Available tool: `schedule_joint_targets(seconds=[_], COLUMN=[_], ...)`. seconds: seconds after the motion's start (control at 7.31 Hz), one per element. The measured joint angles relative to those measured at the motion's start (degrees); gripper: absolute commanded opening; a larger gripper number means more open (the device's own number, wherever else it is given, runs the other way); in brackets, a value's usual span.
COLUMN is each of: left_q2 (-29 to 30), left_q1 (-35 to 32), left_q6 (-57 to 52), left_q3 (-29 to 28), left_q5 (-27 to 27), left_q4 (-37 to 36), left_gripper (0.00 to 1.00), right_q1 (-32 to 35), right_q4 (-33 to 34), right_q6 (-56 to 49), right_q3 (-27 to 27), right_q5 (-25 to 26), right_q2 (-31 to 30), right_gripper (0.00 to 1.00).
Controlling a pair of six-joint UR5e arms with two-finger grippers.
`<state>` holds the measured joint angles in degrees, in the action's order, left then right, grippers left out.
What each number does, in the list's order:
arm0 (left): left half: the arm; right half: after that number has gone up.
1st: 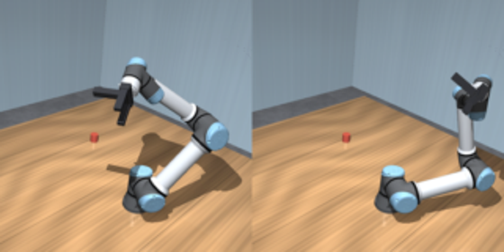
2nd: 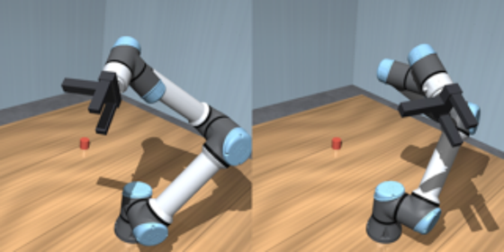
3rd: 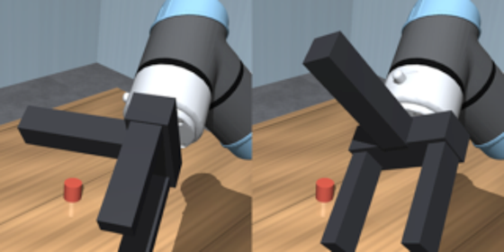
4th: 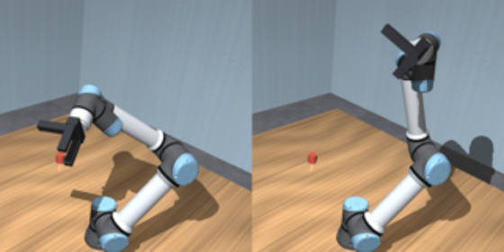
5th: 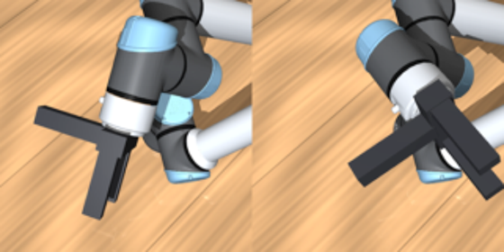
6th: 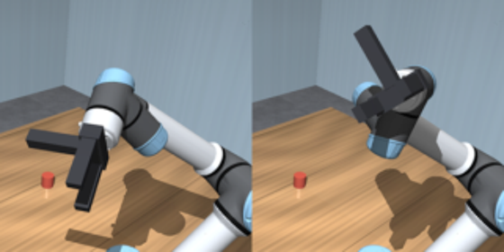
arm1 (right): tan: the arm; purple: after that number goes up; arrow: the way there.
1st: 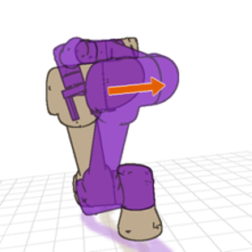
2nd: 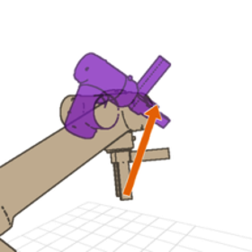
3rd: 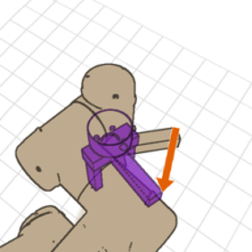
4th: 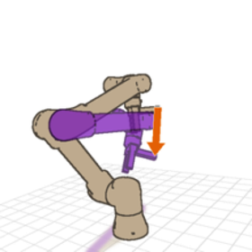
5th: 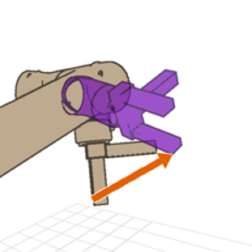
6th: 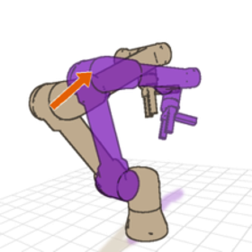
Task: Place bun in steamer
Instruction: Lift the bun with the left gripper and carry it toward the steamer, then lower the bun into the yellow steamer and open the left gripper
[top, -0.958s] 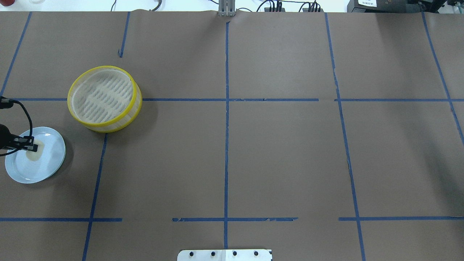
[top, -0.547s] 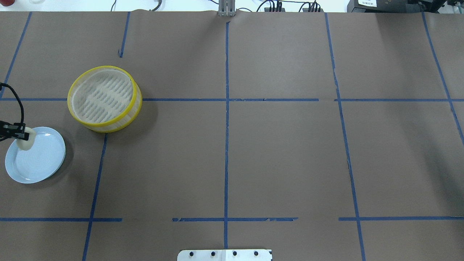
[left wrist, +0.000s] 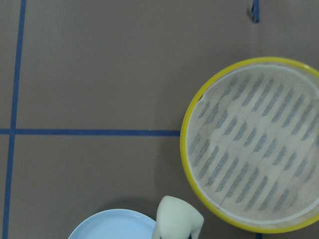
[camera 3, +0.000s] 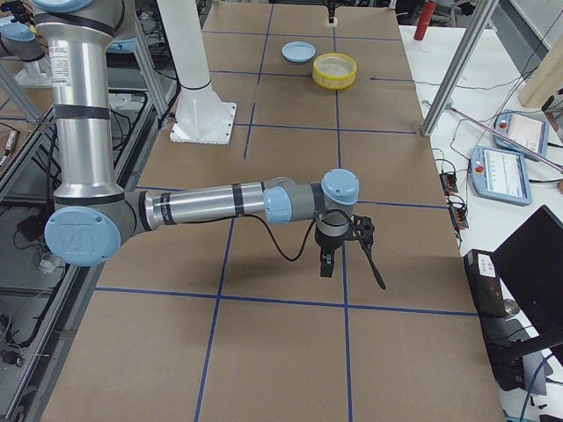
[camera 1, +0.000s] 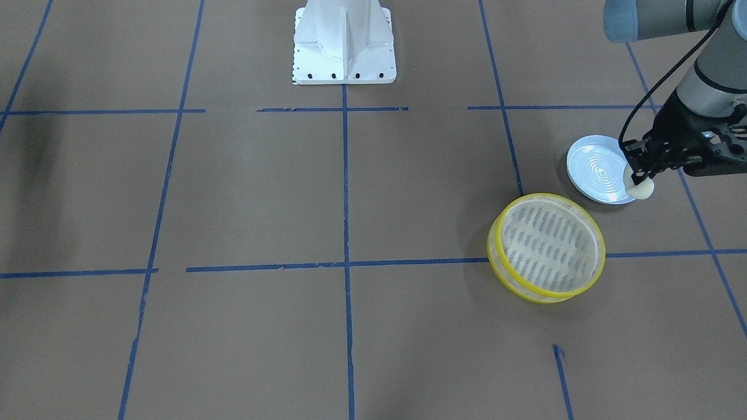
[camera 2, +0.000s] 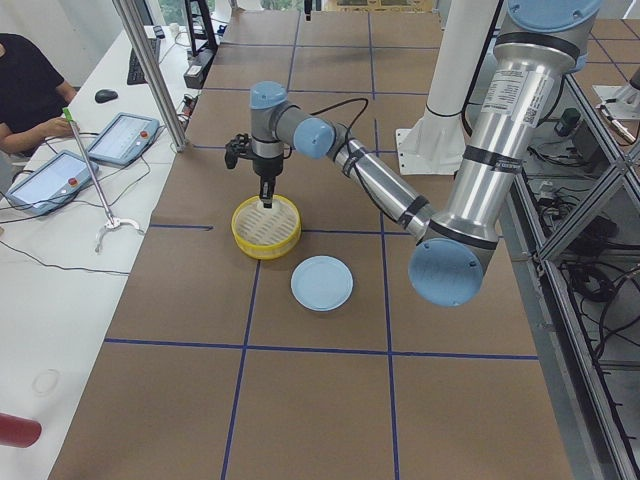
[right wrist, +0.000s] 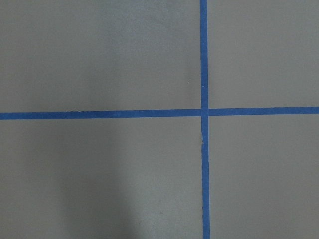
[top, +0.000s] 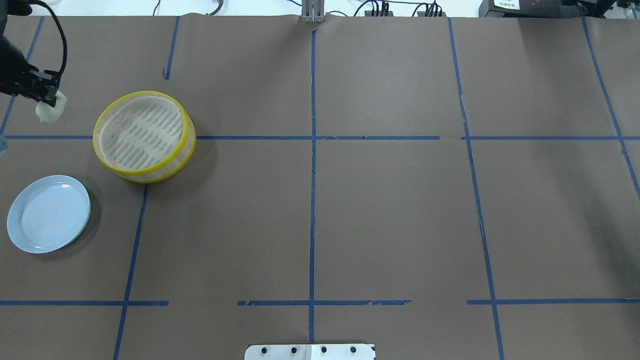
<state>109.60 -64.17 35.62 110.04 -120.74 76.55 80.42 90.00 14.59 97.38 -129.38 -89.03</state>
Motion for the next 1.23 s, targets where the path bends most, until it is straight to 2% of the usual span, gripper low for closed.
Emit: schedule_joint_targets(seconds=[0.27, 0.55, 0.96, 1.23], left_q2=[5.9, 7.1, 7.2, 7.3], left_q1=[1.9, 5.9, 8.4, 8.8], left_q6=[0.5, 4.8, 7.3, 7.6], left_q3=[-6.7, -12.9, -17.3, -22.2], left_q5=[-0.4, -0.4, -0.1, 0.0], left_q4=[0.9, 9.2, 14.3, 19.6], left_gripper=[0.15, 0.28, 0.28, 0.28], right_q1=[0.0, 0.0, 0.0, 0.0], right_q4=[0.0, 0.0, 0.0, 0.0], right_q6=[0.0, 0.0, 0.0, 0.0], right_q3=[0.0, 0.0, 0.0, 0.0], right_q5=[0.0, 0.0, 0.0, 0.0], right_q2=[0.0, 0.0, 0.0, 0.0], right_gripper=[1.0, 1.0, 1.0, 1.0])
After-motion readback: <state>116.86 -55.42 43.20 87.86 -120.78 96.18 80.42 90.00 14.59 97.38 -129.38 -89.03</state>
